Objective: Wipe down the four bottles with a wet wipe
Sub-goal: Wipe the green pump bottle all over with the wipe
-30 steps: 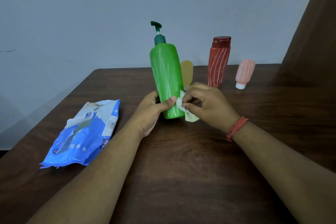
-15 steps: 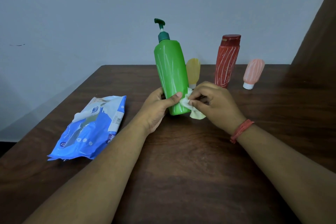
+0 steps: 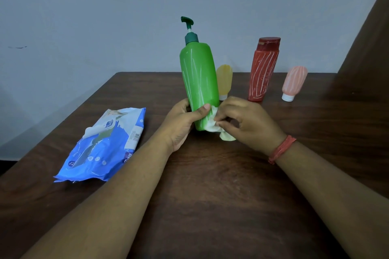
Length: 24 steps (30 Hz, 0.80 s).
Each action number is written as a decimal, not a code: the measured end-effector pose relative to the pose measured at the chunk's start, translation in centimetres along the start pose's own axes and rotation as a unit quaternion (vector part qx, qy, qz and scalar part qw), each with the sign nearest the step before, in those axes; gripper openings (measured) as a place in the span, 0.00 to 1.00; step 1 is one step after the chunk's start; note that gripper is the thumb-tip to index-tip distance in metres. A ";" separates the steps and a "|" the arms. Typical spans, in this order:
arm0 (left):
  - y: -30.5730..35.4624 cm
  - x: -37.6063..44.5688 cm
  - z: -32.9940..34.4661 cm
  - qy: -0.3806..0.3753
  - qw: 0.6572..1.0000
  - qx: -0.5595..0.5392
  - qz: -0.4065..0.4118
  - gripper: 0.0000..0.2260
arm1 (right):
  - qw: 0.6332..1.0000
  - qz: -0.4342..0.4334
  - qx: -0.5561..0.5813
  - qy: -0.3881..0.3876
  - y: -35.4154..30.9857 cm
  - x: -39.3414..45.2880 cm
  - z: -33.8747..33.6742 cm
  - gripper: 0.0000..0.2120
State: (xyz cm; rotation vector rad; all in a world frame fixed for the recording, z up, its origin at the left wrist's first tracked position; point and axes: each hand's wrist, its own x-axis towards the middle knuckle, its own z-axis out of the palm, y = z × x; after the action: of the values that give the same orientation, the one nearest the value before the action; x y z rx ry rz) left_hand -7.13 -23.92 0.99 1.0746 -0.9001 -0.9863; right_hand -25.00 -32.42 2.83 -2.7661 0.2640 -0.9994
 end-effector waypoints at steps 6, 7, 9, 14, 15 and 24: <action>0.1 -0.1 0.2 -0.005 1.000 0.006 0.005 0.18 | 0.999 -0.020 -0.026 0.006 -0.3 0.1 0.3 0.02; 0.0 -0.1 0.2 -0.004 1.000 0.008 0.006 0.18 | 0.999 -0.024 -0.034 0.005 -0.3 0.1 0.4 0.02; -0.1 -0.1 0.2 -0.007 1.000 0.005 0.008 0.17 | 0.998 0.008 -0.035 0.046 -0.2 0.2 0.3 0.02; -0.3 0.1 -0.1 -0.012 0.999 0.033 0.015 0.18 | 0.999 -0.009 -0.029 0.022 -0.4 0.0 0.3 0.03; -0.4 0.1 -0.2 -0.016 0.999 0.037 0.016 0.18 | 0.999 0.000 -0.030 0.036 -0.4 0.1 0.3 0.03; -0.4 0.0 -0.2 -0.039 0.998 0.039 0.015 0.15 | 0.993 0.056 -0.022 0.106 -0.4 0.3 -0.2 0.03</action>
State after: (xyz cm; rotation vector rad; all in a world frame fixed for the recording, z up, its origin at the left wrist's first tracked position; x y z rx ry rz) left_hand -7.06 -23.93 0.53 1.0912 -1.0221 -0.9796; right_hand -24.86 -32.09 3.25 -2.6499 0.4722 -1.2720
